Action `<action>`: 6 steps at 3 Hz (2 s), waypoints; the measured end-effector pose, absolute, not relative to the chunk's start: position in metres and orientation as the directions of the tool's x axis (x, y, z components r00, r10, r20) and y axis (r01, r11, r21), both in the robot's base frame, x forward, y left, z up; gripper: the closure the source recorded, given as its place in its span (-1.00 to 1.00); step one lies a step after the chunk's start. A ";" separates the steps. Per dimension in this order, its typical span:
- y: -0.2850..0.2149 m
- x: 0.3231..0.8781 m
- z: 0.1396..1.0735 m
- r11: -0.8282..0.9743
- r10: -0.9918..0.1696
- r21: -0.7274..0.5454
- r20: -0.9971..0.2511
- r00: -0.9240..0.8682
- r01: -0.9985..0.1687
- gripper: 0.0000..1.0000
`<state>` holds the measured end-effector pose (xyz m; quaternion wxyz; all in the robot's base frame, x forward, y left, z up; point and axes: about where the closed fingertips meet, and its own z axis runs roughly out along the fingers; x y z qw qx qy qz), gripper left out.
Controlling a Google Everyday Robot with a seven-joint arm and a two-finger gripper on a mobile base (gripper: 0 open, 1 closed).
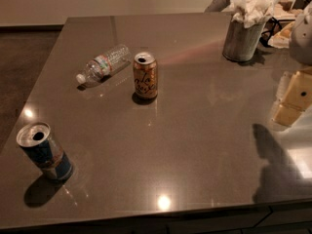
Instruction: Pick orange can
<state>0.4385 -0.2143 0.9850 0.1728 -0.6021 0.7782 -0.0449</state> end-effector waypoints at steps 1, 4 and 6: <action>-0.214 0.438 0.985 0.271 -0.953 -0.278 -0.215 -0.215 -0.922 -1.00; -0.131 0.497 0.972 0.185 -0.907 -0.277 -0.417 -0.055 -0.943 -1.00; -0.077 0.569 0.933 0.223 -0.829 -0.212 -0.555 -0.071 -0.951 -1.00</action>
Offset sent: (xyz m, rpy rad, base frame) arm 0.0281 0.0406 -0.0032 0.1363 -0.0252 0.1012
